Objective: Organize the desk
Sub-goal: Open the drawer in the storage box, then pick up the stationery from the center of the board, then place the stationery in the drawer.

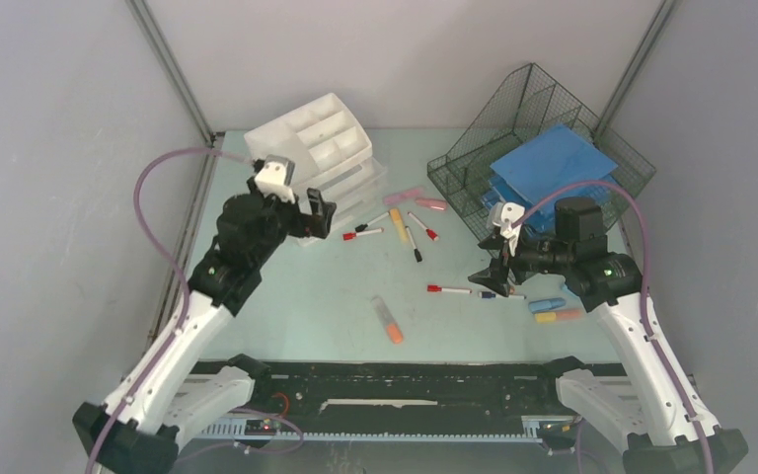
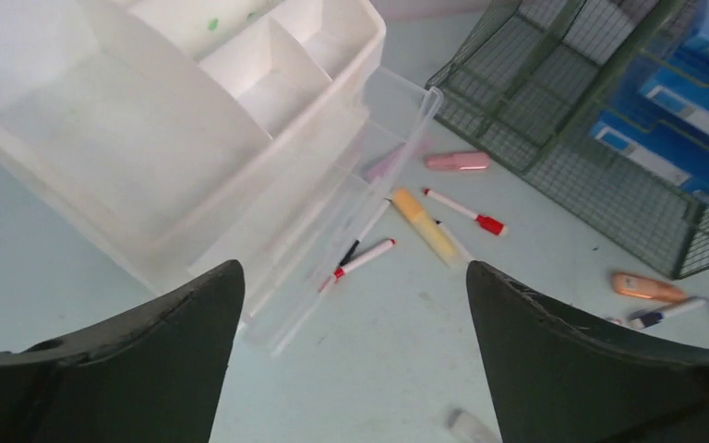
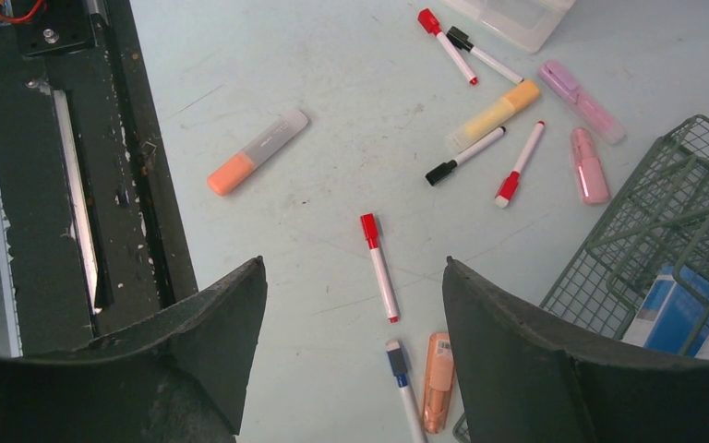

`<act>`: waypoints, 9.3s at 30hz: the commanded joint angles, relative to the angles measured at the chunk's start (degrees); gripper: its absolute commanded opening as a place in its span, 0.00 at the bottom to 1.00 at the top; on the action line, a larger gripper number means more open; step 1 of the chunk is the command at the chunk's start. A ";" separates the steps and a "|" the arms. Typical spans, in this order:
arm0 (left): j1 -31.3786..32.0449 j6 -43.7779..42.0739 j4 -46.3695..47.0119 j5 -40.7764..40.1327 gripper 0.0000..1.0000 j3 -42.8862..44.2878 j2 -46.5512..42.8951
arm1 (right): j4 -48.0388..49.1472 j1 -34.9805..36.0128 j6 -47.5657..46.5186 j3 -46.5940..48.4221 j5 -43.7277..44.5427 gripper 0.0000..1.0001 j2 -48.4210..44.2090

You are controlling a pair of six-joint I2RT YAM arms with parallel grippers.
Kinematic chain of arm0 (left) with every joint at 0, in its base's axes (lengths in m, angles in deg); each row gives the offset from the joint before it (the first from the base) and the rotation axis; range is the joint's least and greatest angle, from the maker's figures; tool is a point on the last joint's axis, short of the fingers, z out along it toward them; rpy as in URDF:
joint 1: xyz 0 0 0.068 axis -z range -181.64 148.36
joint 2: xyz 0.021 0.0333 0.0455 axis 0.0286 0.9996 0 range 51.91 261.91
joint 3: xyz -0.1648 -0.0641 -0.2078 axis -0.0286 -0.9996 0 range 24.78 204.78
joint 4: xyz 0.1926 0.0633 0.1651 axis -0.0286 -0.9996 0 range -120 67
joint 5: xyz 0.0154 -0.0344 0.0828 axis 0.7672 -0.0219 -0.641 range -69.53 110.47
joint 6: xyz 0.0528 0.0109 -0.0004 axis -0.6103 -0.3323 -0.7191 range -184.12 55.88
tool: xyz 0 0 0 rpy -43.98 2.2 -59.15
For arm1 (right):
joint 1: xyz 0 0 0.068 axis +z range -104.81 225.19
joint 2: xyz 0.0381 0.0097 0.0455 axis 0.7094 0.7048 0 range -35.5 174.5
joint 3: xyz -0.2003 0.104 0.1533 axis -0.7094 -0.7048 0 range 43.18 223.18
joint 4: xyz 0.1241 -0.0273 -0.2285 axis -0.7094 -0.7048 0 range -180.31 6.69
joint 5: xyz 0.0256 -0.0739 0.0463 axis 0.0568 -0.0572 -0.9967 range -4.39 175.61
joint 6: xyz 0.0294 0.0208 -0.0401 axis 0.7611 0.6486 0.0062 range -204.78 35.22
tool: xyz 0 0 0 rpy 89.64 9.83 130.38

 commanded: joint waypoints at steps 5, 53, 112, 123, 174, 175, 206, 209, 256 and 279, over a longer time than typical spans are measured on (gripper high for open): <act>-0.10 15.53 17.27 6.95 1.00 -20.84 -16.59 | -0.86 -0.12 -1.82 0.08 -0.29 0.78 0.26; 8.81 37.38 28.82 11.70 1.00 -49.37 -27.86 | -16.84 -9.89 -19.66 0.12 -4.42 0.87 4.62; 9.93 29.54 17.08 5.19 1.00 -38.74 -23.27 | -1.42 -56.08 -51.10 -11.65 26.80 0.79 21.05; 9.97 33.15 16.46 4.69 1.00 -36.82 -23.09 | 2.81 -61.74 -58.76 -11.67 23.18 0.78 30.14; 10.06 31.92 15.09 8.31 1.00 -45.50 -41.52 | -4.99 -40.94 -50.92 -22.54 17.62 0.06 15.38; 10.06 31.96 15.11 8.62 1.00 -45.65 -41.77 | -5.74 -40.47 -50.89 -22.52 17.06 0.05 14.38; 17.35 50.89 43.68 7.39 1.00 -54.41 -37.66 | -8.48 9.58 -7.81 -5.81 14.87 0.03 8.55; 21.52 51.81 46.96 1.01 1.00 -54.27 -34.36 | -5.29 12.47 -2.69 -2.84 13.71 0.03 11.64; 44.30 61.13 63.30 -26.72 0.13 -25.81 21.01 | -0.04 15.47 8.91 0.14 8.43 0.00 13.89; 34.95 13.01 10.08 -31.94 0.06 -23.17 -12.98 | -6.40 12.61 -2.70 -2.33 15.71 0.85 3.09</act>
